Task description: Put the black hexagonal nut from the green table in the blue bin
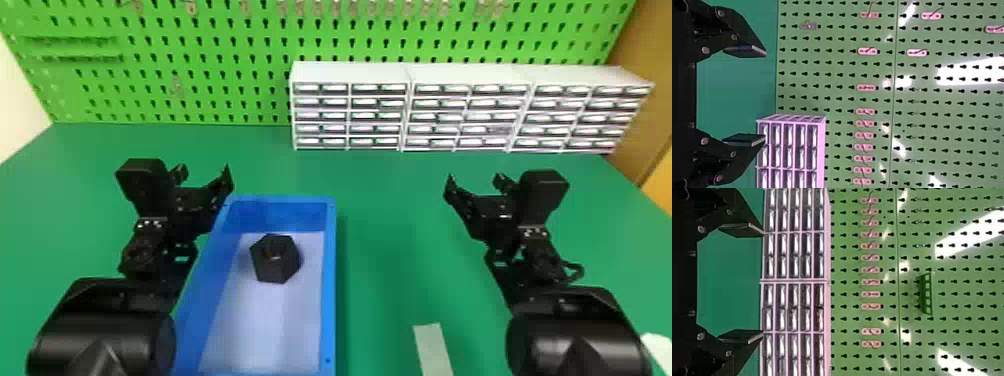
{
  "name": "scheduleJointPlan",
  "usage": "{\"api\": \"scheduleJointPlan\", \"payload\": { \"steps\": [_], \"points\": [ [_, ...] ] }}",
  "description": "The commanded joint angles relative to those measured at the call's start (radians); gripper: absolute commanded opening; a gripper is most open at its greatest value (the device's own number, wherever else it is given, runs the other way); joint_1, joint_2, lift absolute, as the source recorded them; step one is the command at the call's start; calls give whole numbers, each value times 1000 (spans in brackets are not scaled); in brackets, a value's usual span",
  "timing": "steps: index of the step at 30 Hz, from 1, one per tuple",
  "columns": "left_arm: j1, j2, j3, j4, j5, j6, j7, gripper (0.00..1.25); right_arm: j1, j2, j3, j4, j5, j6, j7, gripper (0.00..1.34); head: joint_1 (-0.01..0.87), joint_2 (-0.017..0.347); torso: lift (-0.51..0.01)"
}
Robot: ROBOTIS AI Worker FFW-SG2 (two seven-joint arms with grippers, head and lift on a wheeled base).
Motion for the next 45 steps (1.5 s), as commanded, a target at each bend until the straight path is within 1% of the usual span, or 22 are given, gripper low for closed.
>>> {"api": "scheduleJointPlan", "payload": {
  "steps": [1,45],
  "points": [
    [0,0,2,0,0,1,0,762,1,0,2,0,0,0,0,966,686,51,-96],
    [3,0,0,0,6,1,0,762,4,-1,11,0,1,1,0,966,686,51,-96]
  ]
}}
